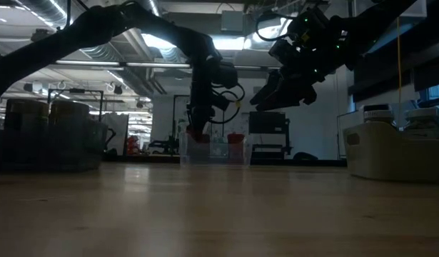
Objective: Sort spices by type
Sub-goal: Put the top red spice bottle into the transparent bin, then put the bottom white spice bottle into the gray bin
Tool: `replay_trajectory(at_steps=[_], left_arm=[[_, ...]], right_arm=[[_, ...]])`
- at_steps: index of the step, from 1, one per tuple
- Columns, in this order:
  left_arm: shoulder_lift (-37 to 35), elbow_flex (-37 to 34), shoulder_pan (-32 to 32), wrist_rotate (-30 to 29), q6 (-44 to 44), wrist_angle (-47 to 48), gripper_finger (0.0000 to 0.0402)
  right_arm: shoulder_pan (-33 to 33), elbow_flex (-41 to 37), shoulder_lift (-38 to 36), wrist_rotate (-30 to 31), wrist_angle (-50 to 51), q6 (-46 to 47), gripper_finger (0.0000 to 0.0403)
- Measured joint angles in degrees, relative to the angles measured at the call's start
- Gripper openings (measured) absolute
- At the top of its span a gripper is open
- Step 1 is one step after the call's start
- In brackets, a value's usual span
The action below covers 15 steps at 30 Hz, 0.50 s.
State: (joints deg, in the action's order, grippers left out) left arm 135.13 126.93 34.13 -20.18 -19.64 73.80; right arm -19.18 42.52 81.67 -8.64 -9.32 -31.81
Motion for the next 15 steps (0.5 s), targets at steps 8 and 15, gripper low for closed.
replay_trajectory(at_steps=[8, 15], left_arm=[[-0.7, 0.1, -1.2, -1.3, 1.3, 0.7, 0.0277], [-2.6, 1.7, -2.3, -2.0, 4.9, 5.1, 0.0264]], right_arm=[[0.0, 0.0, 0.0, 0.0, 0.0, 0.0, 0.0314], [0.0, 0.0, 0.0, 0.0, 0.0, 0.0, 0.0314]])
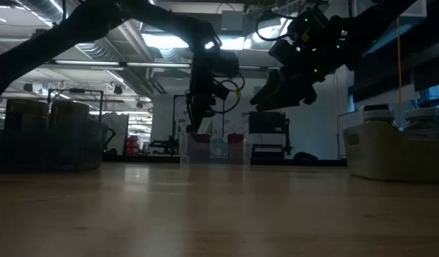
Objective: Sort spices by type
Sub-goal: Put the bottom white spice bottle into the gray bin
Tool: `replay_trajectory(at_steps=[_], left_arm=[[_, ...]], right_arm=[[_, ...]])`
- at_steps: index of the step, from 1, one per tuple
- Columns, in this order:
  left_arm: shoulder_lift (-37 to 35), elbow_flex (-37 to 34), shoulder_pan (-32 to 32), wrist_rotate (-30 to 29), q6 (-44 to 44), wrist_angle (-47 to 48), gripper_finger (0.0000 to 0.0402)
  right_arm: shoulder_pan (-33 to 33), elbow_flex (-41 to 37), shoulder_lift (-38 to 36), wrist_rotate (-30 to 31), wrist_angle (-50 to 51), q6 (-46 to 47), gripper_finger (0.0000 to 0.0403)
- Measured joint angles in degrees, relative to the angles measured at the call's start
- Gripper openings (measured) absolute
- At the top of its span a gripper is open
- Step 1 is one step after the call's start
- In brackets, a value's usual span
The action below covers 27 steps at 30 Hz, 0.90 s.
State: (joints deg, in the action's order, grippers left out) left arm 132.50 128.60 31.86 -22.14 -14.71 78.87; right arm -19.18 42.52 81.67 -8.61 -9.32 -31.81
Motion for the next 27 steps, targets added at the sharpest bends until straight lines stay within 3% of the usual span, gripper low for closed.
replay_trajectory(at_steps=[10, 21, 27], left_arm=[[-7.4, 0.1, -4.6, -0.8, 7.6, 8.4, 0.0257], [-19.5, -0.9, -16.5, -0.5, 18.9, 11.3, 0.0257], [-26.4, -6.0, -23.2, -0.5, 27.9, 11.2, 0.0257]], right_arm=[[0.0, 0.0, 0.0, 0.1, 0.0, 0.0, 0.0314], [0.0, 0.0, 0.0, 0.0, -0.6, 0.0, 0.0314], [0.0, 0.0, 0.0, 0.0, -0.6, 0.0, 0.0314]])
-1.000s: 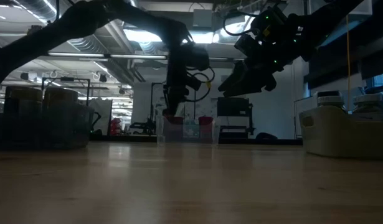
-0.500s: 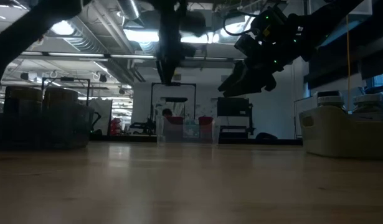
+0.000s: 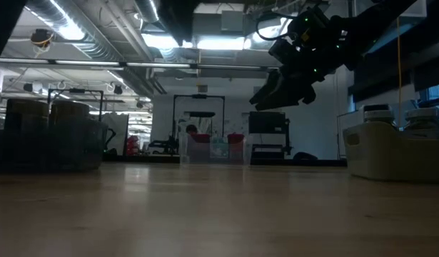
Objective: Sort spices by type
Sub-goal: Put the bottom white spice bottle into the gray bin
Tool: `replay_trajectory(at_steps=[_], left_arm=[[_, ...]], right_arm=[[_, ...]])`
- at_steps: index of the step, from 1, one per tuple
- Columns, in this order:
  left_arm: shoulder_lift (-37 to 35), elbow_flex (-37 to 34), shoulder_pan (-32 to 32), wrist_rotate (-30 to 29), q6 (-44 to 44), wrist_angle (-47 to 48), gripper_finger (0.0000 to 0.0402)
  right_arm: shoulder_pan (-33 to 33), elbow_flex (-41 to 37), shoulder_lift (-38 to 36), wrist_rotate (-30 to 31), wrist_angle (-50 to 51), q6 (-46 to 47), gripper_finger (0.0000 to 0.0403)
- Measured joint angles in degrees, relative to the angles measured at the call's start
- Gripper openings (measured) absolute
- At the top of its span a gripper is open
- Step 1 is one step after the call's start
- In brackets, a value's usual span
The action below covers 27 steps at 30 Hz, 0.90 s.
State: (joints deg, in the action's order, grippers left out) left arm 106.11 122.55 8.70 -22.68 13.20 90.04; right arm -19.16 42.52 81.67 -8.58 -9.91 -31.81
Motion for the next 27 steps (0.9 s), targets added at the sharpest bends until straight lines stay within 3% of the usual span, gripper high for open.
replay_trajectory(at_steps=[9, 27], left_arm=[[-7.5, -12.0, -9.5, 0.5, 16.3, -0.1, 0.0257], [-9.0, -23.5, -32.7, 16.7, 54.9, 0.0, 0.0257]], right_arm=[[0.0, 0.0, 0.0, 0.0, -0.2, 4.8, 0.0314], [0.1, 0.0, 0.0, -0.1, -0.8, 18.6, 0.0314]])
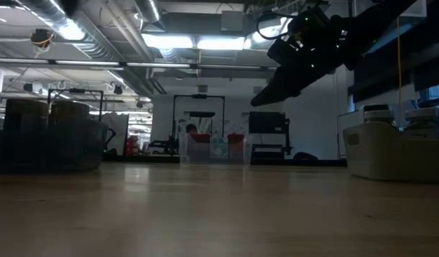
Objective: Sort spices by type
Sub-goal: Put the bottom white spice bottle into the gray bin
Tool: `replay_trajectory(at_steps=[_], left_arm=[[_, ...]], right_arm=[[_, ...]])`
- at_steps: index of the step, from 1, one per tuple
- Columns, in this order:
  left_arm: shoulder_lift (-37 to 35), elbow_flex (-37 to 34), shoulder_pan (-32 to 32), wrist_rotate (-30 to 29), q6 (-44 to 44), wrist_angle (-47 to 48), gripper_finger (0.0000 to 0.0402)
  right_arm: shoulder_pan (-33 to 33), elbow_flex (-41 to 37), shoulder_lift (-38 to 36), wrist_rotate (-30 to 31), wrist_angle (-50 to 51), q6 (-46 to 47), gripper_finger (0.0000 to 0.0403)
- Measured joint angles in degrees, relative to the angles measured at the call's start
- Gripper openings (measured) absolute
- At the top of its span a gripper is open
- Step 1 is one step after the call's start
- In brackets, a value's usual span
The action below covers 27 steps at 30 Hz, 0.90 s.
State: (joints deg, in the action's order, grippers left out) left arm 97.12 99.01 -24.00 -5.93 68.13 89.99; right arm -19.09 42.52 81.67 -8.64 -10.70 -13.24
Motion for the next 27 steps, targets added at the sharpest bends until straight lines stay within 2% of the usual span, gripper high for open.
replay_trajectory(at_steps=[5, 10, 12, 22, 27], left_arm=[[0.0, -2.6, -5.7, 4.0, 7.8, -0.4, 0.0257], [0.1, -5.7, -8.1, 3.5, 7.3, -1.3, 0.0257], [0.2, -7.1, -7.9, 3.2, 10.1, -0.4, 0.0259], [0.2, -10.7, -10.7, 10.4, 20.9, -0.6, 0.0323], [0.2, -10.7, -15.7, 10.8, 30.6, -0.9, 0.0328]], right_arm=[[0.0, 0.0, 0.0, 0.0, 0.0, 1.5, 0.0314], [0.0, 0.0, 0.0, 0.0, 0.0, 1.9, 0.0314], [0.0, 0.0, 0.0, 0.0, 0.0, 2.7, 0.0314], [0.0, 0.0, 0.0, 0.0, -1.5, 4.0, 0.0314], [0.0, 0.0, 0.0, 0.0, -1.5, 4.0, 0.0314]])
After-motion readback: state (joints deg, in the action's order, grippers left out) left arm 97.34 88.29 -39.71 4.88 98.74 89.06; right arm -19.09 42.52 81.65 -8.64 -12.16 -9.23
